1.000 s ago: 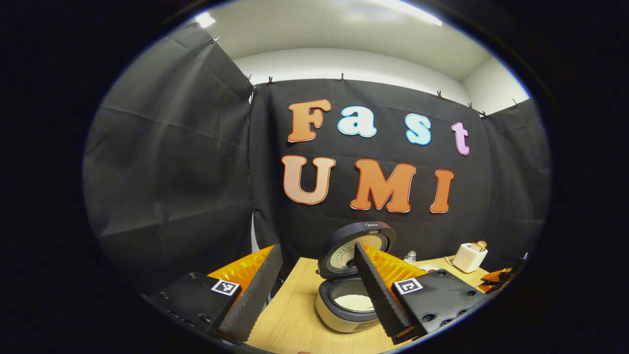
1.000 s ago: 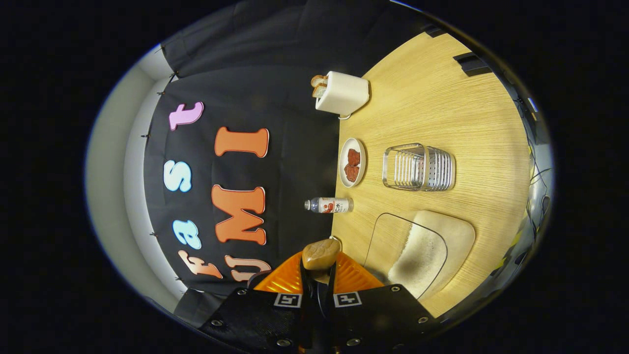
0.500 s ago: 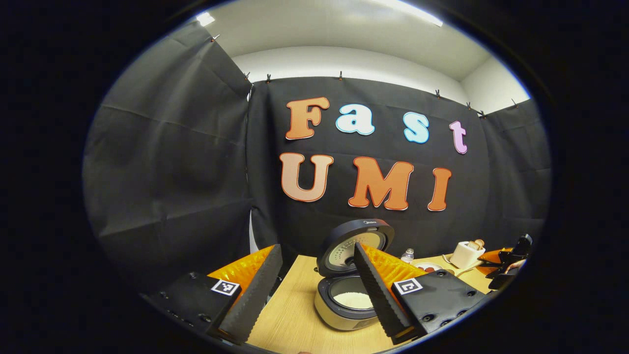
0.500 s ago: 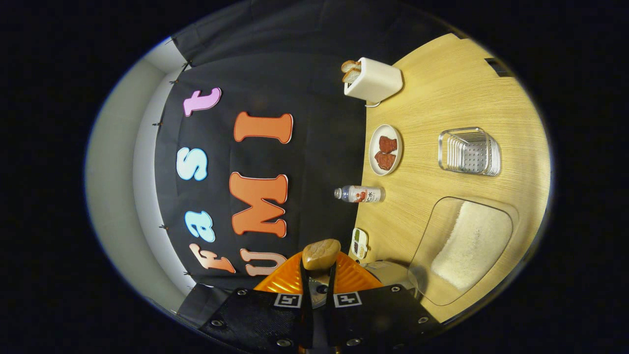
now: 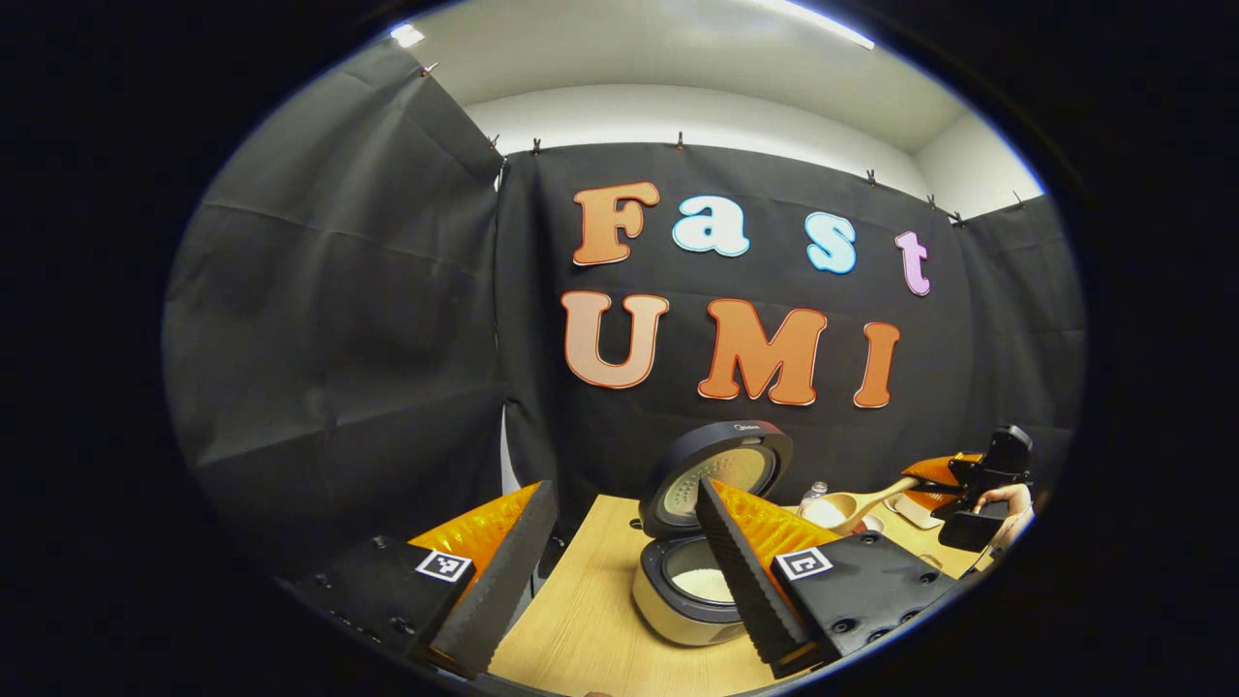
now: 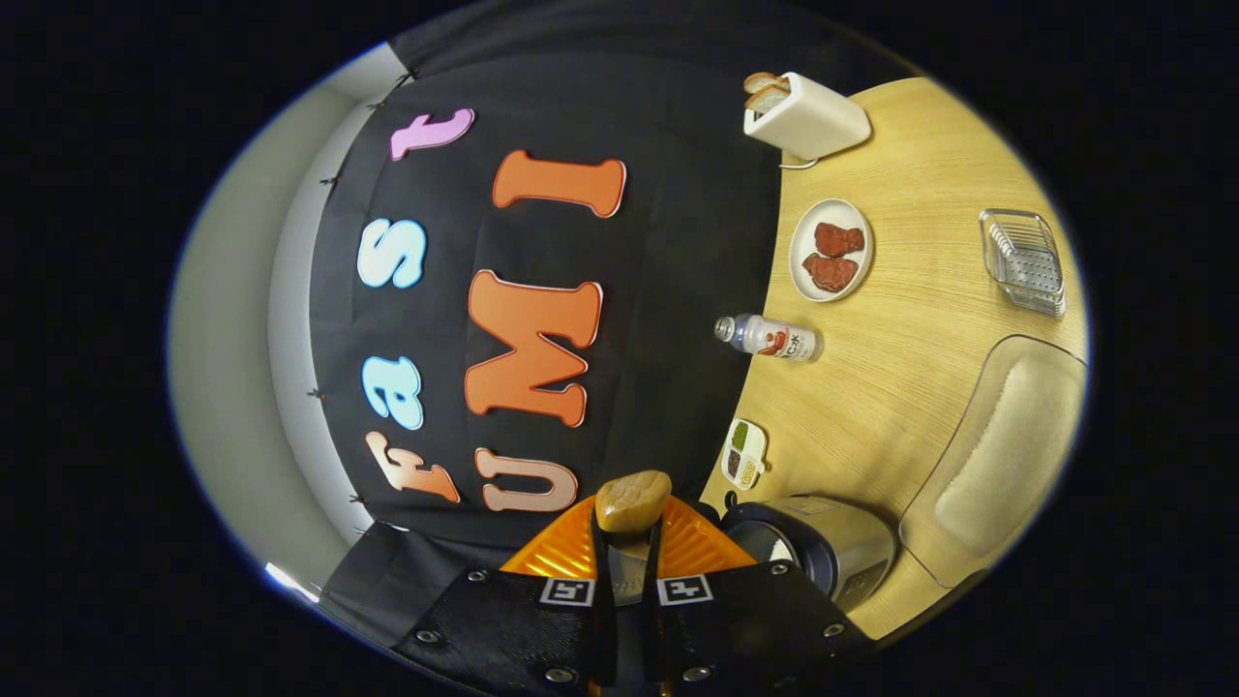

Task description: Close the left gripper, press the button to open the rice cooker; take a wooden spoon from the chopstick holder with the right hand, scoop a spoonful of rice and pour it into the rice cooker, then put the wooden spoon back into the chopstick holder.

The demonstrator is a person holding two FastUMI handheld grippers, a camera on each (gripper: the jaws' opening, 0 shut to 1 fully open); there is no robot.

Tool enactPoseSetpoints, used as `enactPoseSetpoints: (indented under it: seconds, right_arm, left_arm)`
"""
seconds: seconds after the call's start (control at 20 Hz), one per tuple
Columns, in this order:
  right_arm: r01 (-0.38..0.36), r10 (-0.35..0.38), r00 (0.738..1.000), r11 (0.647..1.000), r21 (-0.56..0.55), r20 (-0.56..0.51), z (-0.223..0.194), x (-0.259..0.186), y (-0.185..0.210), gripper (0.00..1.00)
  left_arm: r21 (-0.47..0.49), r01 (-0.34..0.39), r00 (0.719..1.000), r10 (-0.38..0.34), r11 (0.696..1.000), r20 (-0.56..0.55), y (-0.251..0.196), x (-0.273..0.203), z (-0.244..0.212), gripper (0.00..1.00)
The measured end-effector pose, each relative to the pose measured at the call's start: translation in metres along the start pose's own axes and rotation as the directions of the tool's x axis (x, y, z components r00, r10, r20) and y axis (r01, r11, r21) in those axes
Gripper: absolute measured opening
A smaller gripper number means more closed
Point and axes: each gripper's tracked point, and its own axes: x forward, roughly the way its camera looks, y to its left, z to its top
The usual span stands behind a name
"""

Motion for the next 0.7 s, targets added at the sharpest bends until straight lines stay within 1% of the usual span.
enactPoseSetpoints:
  seconds: [0.05,0.1,0.25,0.3,0.35,0.4,0.5,0.7]
  right_arm:
    - [-0.001,0.001,1.0,0.999,-0.043,-0.004,-0.004,0.007,0.004,0.1]
    - [0.0,-0.001,1.0,0.996,-0.089,-0.011,-0.01,0.013,0.006,0.1]
    - [-0.005,0.0,1.0,0.984,-0.179,-0.025,-0.02,0.021,0.007,0.1]
    - [-0.009,0.003,1.0,0.979,-0.203,-0.028,-0.023,0.023,0.008,0.1]
    - [-0.011,0.004,0.999,0.975,-0.222,-0.033,-0.026,0.025,0.008,0.1]
    - [-0.013,0.005,0.999,0.971,-0.241,-0.035,-0.027,0.027,0.009,0.1]
    - [-0.017,0.008,0.999,0.962,-0.273,-0.036,-0.03,0.03,0.011,0.1]
    - [-0.028,0.017,0.999,0.95,-0.312,-0.039,-0.028,0.032,0.015,0.1]
  left_arm:
    - [-0.002,-0.006,1.0,0.006,1.0,-0.003,0.003,0.001,-0.001,0.98]
    - [-0.004,-0.011,1.0,0.011,1.0,-0.005,0.005,0.001,-0.003,0.98]
    - [-0.007,-0.029,1.0,0.029,1.0,-0.012,0.013,0.003,-0.007,0.98]
    - [-0.007,-0.034,0.999,0.034,0.999,-0.014,0.015,0.004,-0.008,0.96]
    - [-0.007,-0.04,0.999,0.04,0.999,-0.02,0.018,0.005,-0.01,0.98]
    - [-0.01,-0.044,0.999,0.044,0.999,-0.023,0.019,0.006,-0.011,0.96]
    - [-0.018,-0.045,0.999,0.045,0.999,-0.025,0.021,0.008,-0.012,0.98]
    - [-0.011,-0.035,0.999,0.035,0.999,-0.016,0.021,0.011,-0.01,0.97]
